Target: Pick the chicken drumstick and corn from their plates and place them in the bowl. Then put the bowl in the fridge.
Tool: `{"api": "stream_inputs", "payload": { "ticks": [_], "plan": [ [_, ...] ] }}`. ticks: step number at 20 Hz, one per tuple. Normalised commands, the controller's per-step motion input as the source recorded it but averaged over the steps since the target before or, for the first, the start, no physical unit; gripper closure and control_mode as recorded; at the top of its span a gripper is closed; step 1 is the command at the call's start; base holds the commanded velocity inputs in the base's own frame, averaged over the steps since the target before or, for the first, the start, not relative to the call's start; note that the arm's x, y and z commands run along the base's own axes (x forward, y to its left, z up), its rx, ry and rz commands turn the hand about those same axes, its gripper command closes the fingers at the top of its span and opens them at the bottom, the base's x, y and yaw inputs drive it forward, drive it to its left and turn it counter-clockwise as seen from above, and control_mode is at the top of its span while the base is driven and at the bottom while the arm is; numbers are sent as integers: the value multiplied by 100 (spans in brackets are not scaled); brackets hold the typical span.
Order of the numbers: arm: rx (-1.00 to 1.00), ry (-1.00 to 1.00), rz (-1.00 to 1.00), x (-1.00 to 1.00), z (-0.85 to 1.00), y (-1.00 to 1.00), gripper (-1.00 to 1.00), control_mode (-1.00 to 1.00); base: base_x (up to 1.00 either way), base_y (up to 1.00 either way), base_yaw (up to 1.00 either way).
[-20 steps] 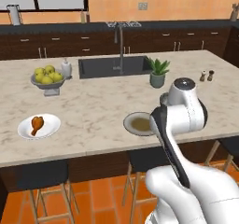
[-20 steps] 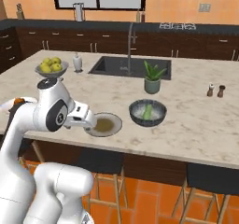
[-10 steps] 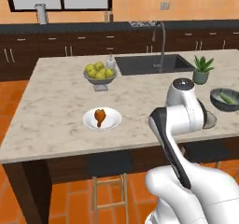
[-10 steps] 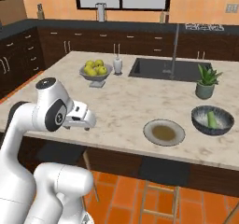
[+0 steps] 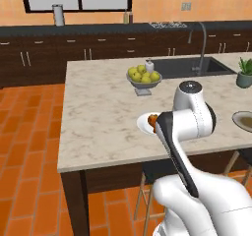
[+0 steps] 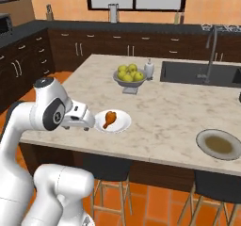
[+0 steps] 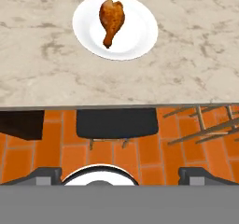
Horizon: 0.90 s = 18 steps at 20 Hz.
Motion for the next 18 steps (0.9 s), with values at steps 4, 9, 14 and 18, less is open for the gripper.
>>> {"api": "stream_inputs", "payload": {
  "ticks": [4,9,14,18],
  "plan": [
    [0,0,0,0,0,0,-100,100,100,0,-1],
    [0,2,0,54,-8,-18,-100,-100,40,-1,0],
    [0,4,0,100,-37,-13,-100,-100,0,0,0],
    [2,1,1,87,-32,-1,-100,-100,0,0,0]
  ]
}}
